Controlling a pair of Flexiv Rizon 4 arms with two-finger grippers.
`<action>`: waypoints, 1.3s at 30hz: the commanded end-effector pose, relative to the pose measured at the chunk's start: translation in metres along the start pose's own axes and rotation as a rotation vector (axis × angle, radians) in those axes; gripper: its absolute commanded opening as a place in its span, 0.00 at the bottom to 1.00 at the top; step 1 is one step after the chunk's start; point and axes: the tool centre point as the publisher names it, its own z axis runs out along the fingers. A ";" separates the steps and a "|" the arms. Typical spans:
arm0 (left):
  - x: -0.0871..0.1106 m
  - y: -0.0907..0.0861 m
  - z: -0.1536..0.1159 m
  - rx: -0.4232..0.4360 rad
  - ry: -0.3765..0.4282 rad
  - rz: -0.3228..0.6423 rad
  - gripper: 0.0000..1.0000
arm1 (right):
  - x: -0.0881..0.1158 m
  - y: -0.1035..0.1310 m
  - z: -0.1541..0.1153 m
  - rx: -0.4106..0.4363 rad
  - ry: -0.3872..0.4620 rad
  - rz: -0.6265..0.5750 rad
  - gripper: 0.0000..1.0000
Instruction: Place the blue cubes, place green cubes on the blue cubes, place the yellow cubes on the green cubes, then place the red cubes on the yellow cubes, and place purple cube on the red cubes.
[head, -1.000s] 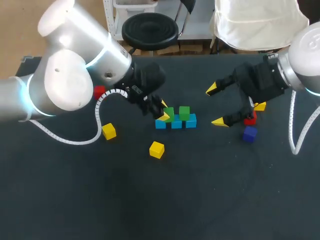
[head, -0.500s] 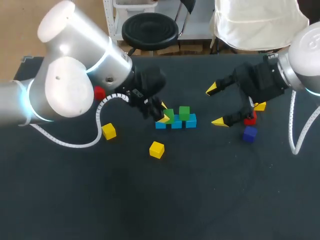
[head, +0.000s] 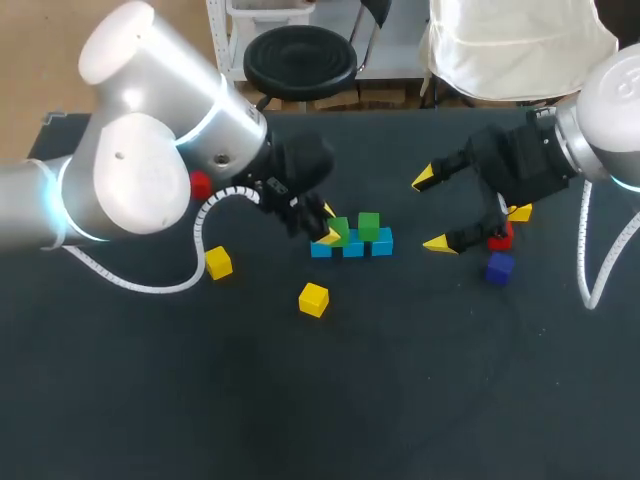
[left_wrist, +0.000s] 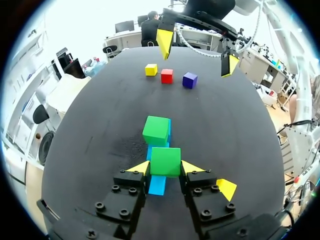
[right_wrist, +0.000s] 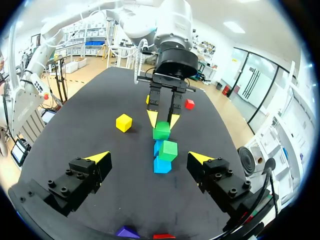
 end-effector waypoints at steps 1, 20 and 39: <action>-0.002 0.005 0.003 0.004 0.008 -0.001 0.00 | 0.000 0.000 0.000 0.000 -0.002 -0.001 1.00; 0.003 0.008 0.005 0.015 0.013 -0.017 0.00 | 0.000 0.000 0.000 0.000 -0.002 -0.001 1.00; 0.004 0.009 0.006 0.022 0.017 -0.022 0.00 | 0.000 0.000 0.000 0.000 -0.002 -0.001 1.00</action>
